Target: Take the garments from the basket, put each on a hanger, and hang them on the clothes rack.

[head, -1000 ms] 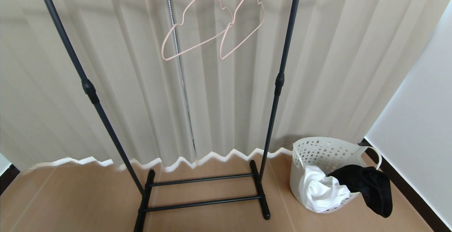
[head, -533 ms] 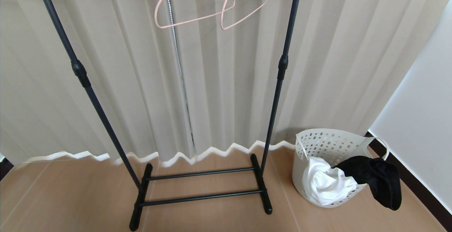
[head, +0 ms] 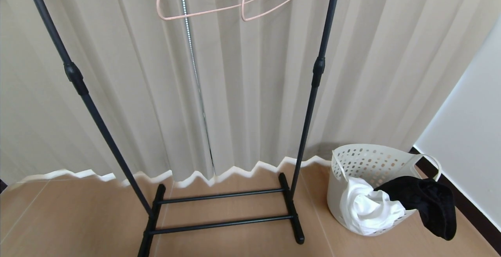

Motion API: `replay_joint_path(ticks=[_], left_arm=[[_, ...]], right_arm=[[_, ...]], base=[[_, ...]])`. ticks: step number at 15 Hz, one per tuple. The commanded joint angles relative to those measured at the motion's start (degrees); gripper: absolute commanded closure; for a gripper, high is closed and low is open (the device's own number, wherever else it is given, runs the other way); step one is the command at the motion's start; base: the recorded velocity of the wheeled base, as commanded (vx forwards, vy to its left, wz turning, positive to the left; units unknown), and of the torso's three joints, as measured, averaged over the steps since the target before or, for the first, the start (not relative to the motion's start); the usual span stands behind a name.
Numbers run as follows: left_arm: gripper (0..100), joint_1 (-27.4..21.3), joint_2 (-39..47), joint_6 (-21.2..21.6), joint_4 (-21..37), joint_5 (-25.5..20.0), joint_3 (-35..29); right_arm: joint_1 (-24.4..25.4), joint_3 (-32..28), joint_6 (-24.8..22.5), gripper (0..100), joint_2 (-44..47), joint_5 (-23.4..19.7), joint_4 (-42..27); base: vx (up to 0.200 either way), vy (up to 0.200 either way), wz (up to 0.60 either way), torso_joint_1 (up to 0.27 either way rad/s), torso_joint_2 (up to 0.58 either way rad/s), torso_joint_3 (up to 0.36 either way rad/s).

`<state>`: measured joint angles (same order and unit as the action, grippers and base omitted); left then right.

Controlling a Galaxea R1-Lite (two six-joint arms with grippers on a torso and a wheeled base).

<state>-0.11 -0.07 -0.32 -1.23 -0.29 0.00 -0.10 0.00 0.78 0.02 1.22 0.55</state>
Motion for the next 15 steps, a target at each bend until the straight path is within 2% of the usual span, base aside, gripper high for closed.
replay_joint_path(ticks=[1,2,7,8,10,15], left_arm=[[0,0.02,0.07,-0.03,-0.09,0.03,0.0],[0,0.02,0.07,-0.03,-0.09,0.03,0.0],[0,0.02,0.07,0.05,0.0,0.03,0.0],[0,0.02,0.07,0.05,0.0,0.03,0.0],[0,0.02,0.07,0.05,0.0,0.03,0.0],[0,0.02,0.07,-0.3,-0.09,0.03,0.0]], right_arm=[[0.01,0.0,0.01,0,-0.02,0.01,-0.02],[0.01,0.0,0.01,0,-0.02,0.01,-0.02],[0.01,0.0,0.01,0,-0.02,0.01,-0.02],[-0.08,0.0,0.01,0,-0.02,0.01,-0.02],[0.01,0.0,0.01,0,-0.02,0.01,-0.02],[0.01,0.0,0.01,0,-0.02,0.01,-0.02]], base=[[0.2,0.0,0.0,0.002,0.0,-0.002],[0.0,0.0,0.0,0.0,0.0,0.0],[0.0,0.0,-0.6,0.005,0.0,0.004],[0.0,0.0,0.0,0.0,0.0,0.0],[0.0,-0.2,0.0,0.002,0.0,0.007],[0.0,0.0,0.0,0.0,0.0,0.0]])
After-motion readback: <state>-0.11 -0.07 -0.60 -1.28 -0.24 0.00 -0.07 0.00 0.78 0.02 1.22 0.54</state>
